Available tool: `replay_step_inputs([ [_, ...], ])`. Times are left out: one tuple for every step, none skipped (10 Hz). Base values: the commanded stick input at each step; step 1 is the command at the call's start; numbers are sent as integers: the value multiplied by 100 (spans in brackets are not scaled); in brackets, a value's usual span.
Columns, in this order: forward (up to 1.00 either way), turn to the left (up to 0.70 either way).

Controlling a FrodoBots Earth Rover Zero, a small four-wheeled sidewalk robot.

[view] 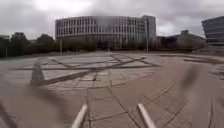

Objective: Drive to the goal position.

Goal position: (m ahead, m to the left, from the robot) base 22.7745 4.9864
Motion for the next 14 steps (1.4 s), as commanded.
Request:
replay_step_inputs([
  [100,0],
  [100,0],
  [100,0],
  [100,0],
  [100,0],
  [100,0],
  [100,0],
  [100,0],
  [100,0],
  [100,0],
  [100,0],
  [100,0],
  [100,0],
  [100,0],
])
